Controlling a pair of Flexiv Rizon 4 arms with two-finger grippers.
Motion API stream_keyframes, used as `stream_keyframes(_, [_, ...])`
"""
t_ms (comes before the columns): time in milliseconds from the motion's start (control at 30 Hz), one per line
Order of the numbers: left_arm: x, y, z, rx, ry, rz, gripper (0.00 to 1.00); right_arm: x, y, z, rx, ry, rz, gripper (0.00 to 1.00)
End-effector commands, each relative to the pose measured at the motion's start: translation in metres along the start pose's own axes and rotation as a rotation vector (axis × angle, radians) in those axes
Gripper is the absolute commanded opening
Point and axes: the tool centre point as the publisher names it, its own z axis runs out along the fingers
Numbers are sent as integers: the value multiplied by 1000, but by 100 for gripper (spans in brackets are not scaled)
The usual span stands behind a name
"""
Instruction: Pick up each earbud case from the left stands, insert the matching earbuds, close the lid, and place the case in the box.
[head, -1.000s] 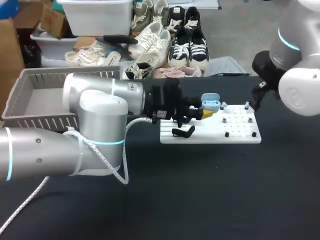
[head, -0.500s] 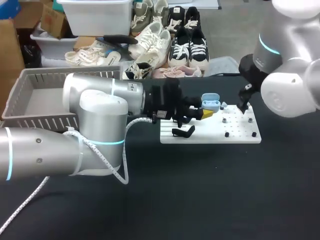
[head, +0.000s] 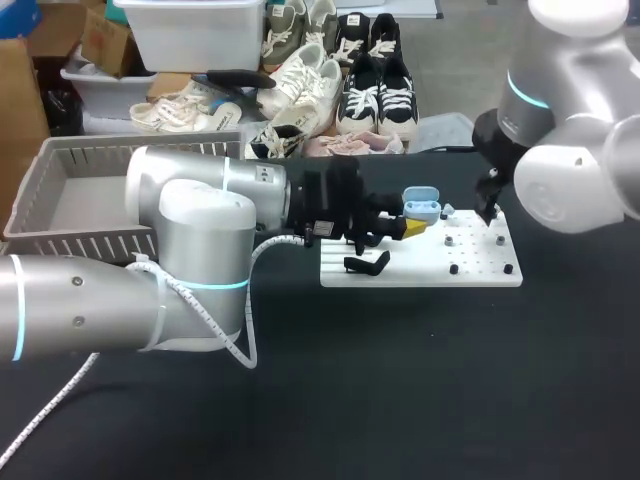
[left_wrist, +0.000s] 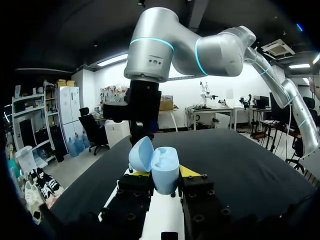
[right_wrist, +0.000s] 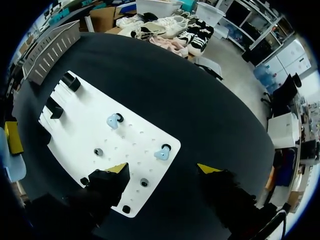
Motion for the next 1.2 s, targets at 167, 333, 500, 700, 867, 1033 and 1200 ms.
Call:
stream_keyframes(167, [1, 0, 0, -2, -4, 1, 0, -7, 1, 1, -7, 32, -17, 66])
stream_keyframes(333, [1, 0, 0, -2, -4, 1, 0, -9, 2, 5, -3, 44, -22, 60])
stream_keyframes(500, [1, 0, 0, -2, -4, 1, 0, -12, 1, 8, 5, 55, -14, 57])
stream_keyframes(700, [1, 0, 0, -2, -4, 1, 0, -13, 1, 11, 7, 64, -8, 50])
stream_keyframes(867, [1, 0, 0, -2, -4, 1, 0, -14, 2, 12, 11, 71, -5, 49])
stream_keyframes(1033, [1, 0, 0, -2, -4, 1, 0, -13, 2, 13, 15, 73, 9, 49])
stream_keyframes(1200, [1, 0, 0, -2, -4, 1, 0, -11, 2, 16, 23, 85, 18, 47])
